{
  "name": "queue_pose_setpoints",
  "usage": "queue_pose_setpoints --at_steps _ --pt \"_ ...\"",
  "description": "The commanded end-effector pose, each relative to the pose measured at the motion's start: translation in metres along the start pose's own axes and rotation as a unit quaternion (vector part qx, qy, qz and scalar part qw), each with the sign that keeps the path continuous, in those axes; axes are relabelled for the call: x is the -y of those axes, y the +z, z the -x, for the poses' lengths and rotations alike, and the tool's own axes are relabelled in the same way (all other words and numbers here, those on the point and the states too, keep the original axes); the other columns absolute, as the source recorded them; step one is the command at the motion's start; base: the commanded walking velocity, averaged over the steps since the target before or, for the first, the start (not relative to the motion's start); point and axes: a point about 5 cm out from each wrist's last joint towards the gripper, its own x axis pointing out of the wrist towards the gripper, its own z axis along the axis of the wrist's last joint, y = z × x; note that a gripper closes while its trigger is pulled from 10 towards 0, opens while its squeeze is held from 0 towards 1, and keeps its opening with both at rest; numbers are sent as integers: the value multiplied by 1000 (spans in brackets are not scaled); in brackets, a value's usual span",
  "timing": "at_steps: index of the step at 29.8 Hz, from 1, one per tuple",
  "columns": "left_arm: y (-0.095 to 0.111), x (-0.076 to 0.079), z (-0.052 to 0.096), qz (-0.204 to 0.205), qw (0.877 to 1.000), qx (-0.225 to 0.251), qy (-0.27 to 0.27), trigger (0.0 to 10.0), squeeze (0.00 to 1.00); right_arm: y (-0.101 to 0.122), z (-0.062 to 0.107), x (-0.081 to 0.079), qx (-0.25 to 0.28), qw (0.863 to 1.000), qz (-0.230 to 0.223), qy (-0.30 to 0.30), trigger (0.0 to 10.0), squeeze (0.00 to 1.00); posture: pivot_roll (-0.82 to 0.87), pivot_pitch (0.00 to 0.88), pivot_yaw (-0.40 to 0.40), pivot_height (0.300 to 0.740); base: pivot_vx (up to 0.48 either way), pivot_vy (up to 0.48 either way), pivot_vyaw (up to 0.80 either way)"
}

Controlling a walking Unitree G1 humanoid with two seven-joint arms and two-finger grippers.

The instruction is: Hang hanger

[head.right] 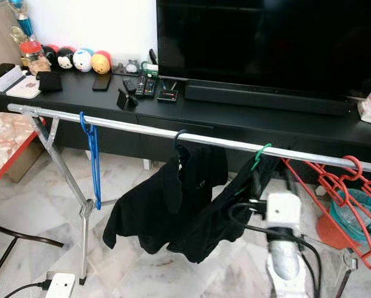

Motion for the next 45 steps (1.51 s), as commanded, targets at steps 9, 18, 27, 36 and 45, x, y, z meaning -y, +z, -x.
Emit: queue_pose_setpoints --at_steps 9,18,27,36,45 --pt "-6 -3 1 -9 1000 -19 0 10000 0 17 -8 -31 -25 987 -25 154 10000 0 17 0 -23 740 0 0 0" --pt "-8 -6 2 -12 1000 -27 0 10000 0 5 -15 -16 -86 989 -2 117 10000 0 14 0 -23 740 0 0 0" --pt "-15 0 3 -20 999 -36 -10 10000 0 -11 -16 -9 -154 985 21 78 10000 0 14 0 -22 740 0 0 0" --pt "-18 1 4 -22 999 -39 -12 10000 0 -19 -15 0 -190 981 -2 37 10000 0 15 0 -24 740 0 0 0" --pt "-26 -3 7 -21 999 -49 -9 10000 0 -19 -18 5 -214 976 -50 -2 10000 0 16 0 -26 740 0 0 0"
